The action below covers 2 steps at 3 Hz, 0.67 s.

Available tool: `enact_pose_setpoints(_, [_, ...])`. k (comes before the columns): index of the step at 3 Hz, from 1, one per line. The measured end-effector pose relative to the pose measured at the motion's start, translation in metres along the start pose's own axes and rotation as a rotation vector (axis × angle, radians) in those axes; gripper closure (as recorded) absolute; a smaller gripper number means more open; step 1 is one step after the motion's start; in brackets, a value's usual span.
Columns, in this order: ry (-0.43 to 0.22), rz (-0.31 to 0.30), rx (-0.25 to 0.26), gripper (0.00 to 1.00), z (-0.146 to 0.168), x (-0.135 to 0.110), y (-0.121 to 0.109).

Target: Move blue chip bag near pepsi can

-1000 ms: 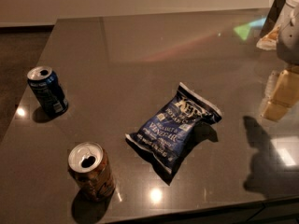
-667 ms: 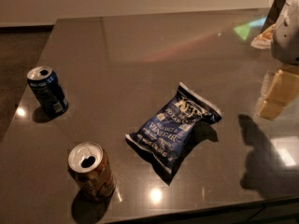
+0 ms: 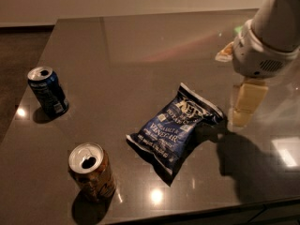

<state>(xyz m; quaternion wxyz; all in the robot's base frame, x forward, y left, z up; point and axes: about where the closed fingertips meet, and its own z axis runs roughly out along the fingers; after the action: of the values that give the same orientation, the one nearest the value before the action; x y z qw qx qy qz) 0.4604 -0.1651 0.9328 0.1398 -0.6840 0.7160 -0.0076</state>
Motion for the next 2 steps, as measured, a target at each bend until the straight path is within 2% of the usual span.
enact_pose_setpoints(1, [-0.003,-0.075,-0.063,0.0,0.033,-0.01,0.007])
enact_pose_setpoints(2, [-0.011,-0.113,-0.108,0.0,0.057,-0.015,0.012])
